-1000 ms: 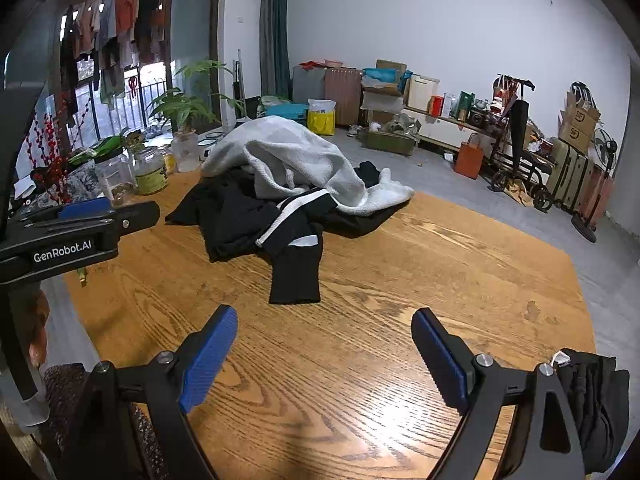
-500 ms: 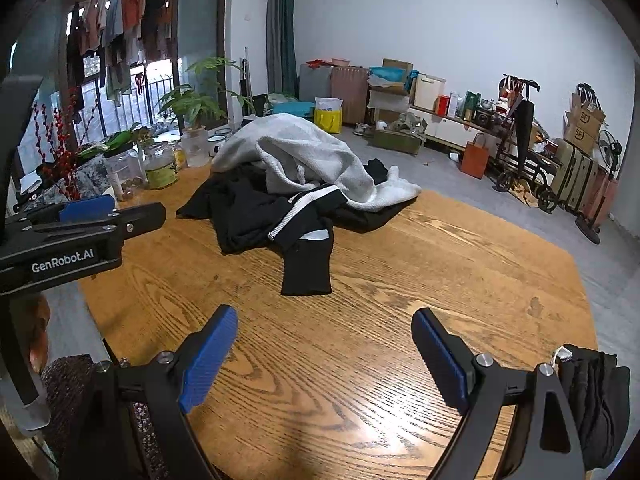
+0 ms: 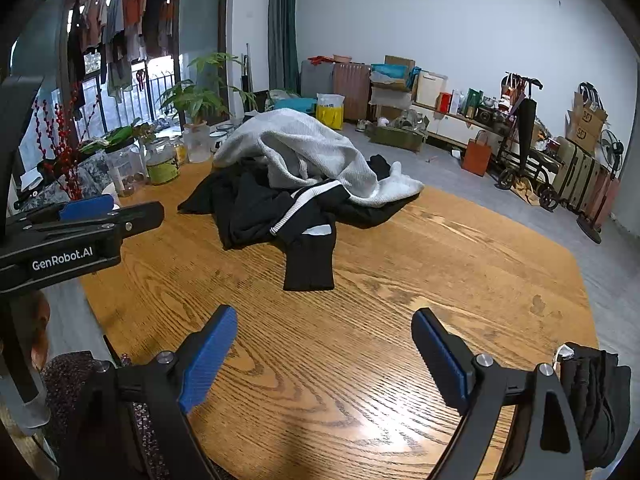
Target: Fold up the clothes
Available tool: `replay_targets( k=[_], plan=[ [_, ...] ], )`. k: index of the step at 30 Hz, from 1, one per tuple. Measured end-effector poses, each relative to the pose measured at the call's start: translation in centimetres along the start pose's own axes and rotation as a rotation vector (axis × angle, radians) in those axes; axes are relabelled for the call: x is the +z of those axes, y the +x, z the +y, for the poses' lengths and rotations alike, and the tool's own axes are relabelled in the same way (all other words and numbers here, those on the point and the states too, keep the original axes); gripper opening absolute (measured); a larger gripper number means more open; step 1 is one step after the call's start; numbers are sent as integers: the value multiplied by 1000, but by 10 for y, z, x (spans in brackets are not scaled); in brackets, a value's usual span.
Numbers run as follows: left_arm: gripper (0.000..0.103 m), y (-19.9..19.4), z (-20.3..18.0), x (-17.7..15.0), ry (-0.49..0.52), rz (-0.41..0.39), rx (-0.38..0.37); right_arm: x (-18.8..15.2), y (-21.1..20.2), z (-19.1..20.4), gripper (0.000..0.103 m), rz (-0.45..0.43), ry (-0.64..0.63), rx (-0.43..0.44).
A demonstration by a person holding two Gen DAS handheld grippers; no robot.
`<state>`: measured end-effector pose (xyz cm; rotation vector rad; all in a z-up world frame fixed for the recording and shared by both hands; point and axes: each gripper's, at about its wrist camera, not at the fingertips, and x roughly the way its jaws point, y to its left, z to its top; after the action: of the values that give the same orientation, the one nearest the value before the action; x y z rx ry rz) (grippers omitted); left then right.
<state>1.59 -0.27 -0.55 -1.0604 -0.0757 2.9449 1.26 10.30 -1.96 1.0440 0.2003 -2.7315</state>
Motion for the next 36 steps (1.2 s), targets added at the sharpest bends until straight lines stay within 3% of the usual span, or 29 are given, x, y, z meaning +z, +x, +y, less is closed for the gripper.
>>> replay_targets(
  k=[9,17,21,24,26,27,28,29,32,36],
  plan=[
    [79,47,29,13,-62,46,6,17,46,-7,91,34,10,2],
    [79,141,30,81,-132,90,-82,75,107,-9,91,-19,-30,-29],
    [78,191,17,107,-153,64,-95,91,134,-15,91,-22,-9,-57],
    [68,222,11,115,-171,77,-103,87,148,-22,91,-7,0,-55],
    [47,241,11,116,-196,108,-102,82,159,-28,91,16,-10,-79],
    [33,251,11,117,-209,124,-101,81,163,-30,91,23,-13,-90],
    [11,261,11,117,-221,140,-100,79,170,-34,91,35,-14,-109],
    [4,270,11,118,-234,155,-99,79,174,-37,91,44,-9,-113],
    [4,299,11,119,-271,203,-96,81,182,-44,91,51,13,-103],
    [4,276,15,115,-252,220,-94,83,181,-44,91,39,28,-78]
  ],
)
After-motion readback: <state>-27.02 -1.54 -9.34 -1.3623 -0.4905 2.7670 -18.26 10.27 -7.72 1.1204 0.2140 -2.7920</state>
